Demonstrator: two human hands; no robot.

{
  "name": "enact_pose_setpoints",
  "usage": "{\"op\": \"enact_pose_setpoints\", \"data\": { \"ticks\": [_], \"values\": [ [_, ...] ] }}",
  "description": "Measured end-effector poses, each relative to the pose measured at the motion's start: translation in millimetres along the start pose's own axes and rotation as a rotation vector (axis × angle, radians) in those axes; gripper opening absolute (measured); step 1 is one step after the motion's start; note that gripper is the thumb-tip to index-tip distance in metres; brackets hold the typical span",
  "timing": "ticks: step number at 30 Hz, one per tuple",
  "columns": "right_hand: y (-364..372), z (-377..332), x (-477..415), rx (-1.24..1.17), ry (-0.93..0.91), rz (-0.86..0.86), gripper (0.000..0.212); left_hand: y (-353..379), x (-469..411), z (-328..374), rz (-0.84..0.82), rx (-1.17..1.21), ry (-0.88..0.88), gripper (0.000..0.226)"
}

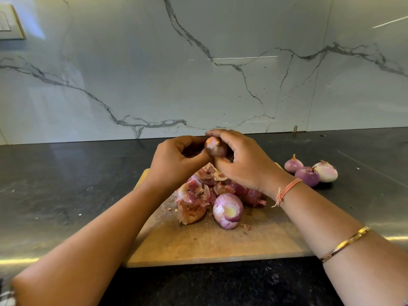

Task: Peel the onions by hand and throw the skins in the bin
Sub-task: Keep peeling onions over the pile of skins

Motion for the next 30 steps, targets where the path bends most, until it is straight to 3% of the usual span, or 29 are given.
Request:
{"op": "enact_pose_setpoints", "data": {
  "ticks": [5, 16, 27, 30],
  "values": [
    [3, -3, 1, -0.006, -0.006, -0.020, 0.047, -8, -1, -7, 0.053, -0.026, -0.027, 0.019],
    [3, -3, 1, 0.066, -0.021, -0.026, 0.047, 5, 1, -8, -0.010, 0.059, -0.087, 0.012],
    [1, -2, 1, -0.048, 0.041, -0.054, 0.048, -3, 0, -13, 0.034, 0.123, -0.105, 0.031],
    [1, -1, 1, -0.041, 0.044, -0.048, 0.048, 0, 1, -13, 0.013, 0.162, -0.123, 0.027]
  ]
}}
Point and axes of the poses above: each hand's wrist, its own x-axis away from the middle knuckle, its own y-axis out of the palm, z = x × y, the point moved 8 cm from there along -x, towards the middle knuckle, and after that the axes turned 11 degrees about y, right-handed, at the moved point
